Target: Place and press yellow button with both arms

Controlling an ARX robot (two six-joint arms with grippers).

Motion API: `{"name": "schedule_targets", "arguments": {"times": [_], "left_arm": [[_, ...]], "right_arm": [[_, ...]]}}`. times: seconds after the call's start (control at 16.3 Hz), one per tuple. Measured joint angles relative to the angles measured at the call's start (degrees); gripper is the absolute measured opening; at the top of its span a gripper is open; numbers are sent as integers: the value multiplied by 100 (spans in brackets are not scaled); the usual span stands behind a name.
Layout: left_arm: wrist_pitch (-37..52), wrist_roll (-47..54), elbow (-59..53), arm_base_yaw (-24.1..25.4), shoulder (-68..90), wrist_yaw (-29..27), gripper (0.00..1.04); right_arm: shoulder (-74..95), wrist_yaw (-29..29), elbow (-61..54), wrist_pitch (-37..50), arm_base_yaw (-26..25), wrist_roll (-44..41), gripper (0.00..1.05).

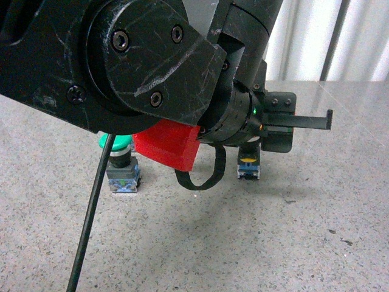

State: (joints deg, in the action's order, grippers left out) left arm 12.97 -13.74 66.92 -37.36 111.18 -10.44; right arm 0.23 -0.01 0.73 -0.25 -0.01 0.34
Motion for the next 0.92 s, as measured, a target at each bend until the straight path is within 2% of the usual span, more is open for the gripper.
{"name": "schedule_targets", "arguments": {"times": [0.37,0.61,0.8,0.92], "left_arm": [[13,24,4,42,-149,57,100],[240,444,-92,319,-876,-87,98],[612,1609,-688,809,-1650,-529,98],[802,2498,-1213,1281,-2343,-614,98]], "right_arm": [[0,0,0,0,0,-2,98],[0,0,0,0,0,0,98],[0,0,0,0,0,-2,98],[0,0,0,-2,0,0,98]]}}
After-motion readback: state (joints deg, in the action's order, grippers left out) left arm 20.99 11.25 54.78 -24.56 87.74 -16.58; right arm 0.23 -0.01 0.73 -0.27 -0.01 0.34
